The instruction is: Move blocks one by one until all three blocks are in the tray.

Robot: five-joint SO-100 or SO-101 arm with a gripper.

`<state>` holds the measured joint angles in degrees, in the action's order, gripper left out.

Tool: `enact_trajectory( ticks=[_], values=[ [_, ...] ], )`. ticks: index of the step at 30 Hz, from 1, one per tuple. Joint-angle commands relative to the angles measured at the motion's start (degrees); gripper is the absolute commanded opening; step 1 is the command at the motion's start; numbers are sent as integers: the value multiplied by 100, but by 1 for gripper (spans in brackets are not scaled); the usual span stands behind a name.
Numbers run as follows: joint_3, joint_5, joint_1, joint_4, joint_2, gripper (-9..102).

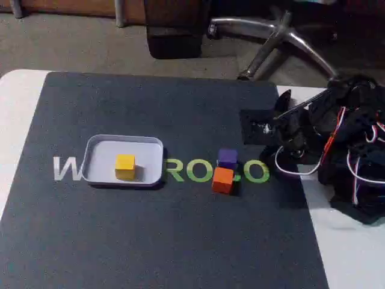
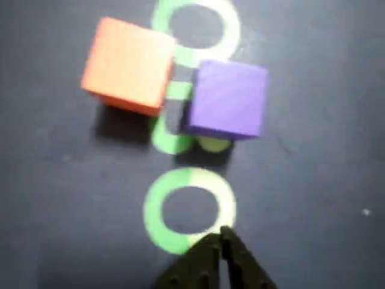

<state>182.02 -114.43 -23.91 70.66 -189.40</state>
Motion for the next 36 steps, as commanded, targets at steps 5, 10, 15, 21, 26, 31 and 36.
enact_trajectory(
  ticks=[5, 10, 15, 21, 26, 31, 36],
  values=[
    [-35, 352, 97, -466, -9, -8],
    [-35, 387, 369, -817, -9, -8],
    [-237, 580, 606, -940, -9, -8],
    [-1354, 888, 984, 149, 18, -8],
    [-2593, 1143, 1222, 747, 1072, -8],
    [-3911, 1784, 1573, 694, 3023, -8],
    [-5256, 2707, 1819, 694, 4720, -8]
  ],
)
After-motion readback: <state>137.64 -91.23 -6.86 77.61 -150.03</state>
